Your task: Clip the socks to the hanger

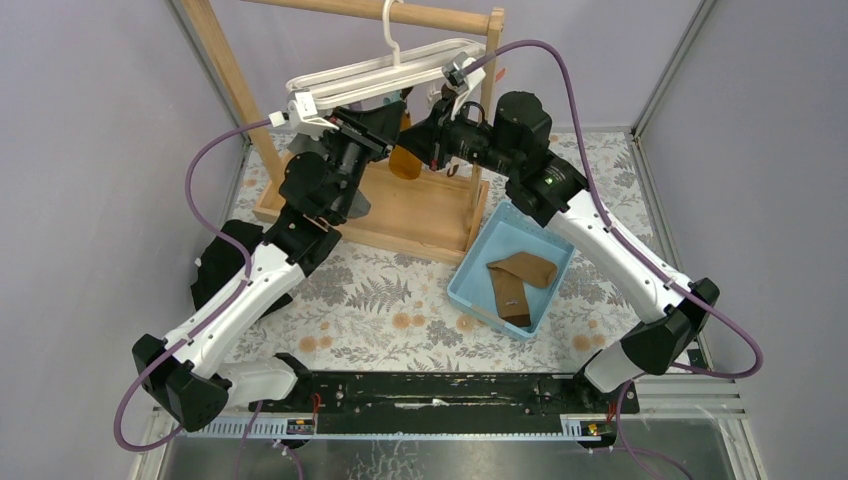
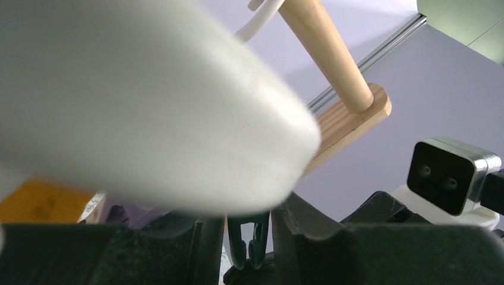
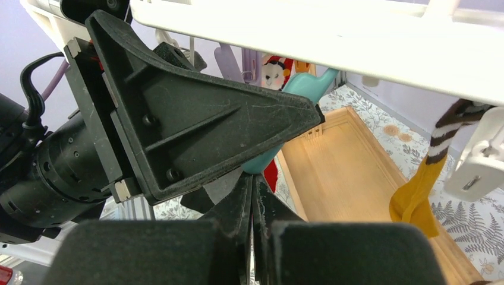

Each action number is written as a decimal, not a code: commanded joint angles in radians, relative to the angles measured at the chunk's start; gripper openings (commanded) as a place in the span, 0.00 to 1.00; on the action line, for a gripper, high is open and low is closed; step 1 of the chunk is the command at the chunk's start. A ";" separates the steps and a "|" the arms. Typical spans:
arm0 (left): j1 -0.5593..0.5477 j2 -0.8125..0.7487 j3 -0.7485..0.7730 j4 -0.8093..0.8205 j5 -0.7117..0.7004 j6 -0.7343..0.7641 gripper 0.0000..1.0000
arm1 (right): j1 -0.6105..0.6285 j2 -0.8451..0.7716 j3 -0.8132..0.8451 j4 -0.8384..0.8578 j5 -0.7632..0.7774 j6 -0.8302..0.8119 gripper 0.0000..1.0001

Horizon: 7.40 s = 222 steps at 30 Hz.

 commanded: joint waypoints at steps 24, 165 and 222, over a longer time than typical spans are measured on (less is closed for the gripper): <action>-0.006 0.075 0.008 0.102 0.062 -0.069 0.00 | -0.003 -0.115 -0.191 0.278 0.131 -0.001 0.49; -0.007 -0.083 0.274 -0.512 0.047 0.192 0.91 | 0.137 0.011 0.007 0.120 0.162 -0.087 0.00; 0.006 -0.105 0.156 -0.318 0.061 0.284 0.65 | 0.137 -0.013 -0.014 0.131 0.064 -0.047 0.00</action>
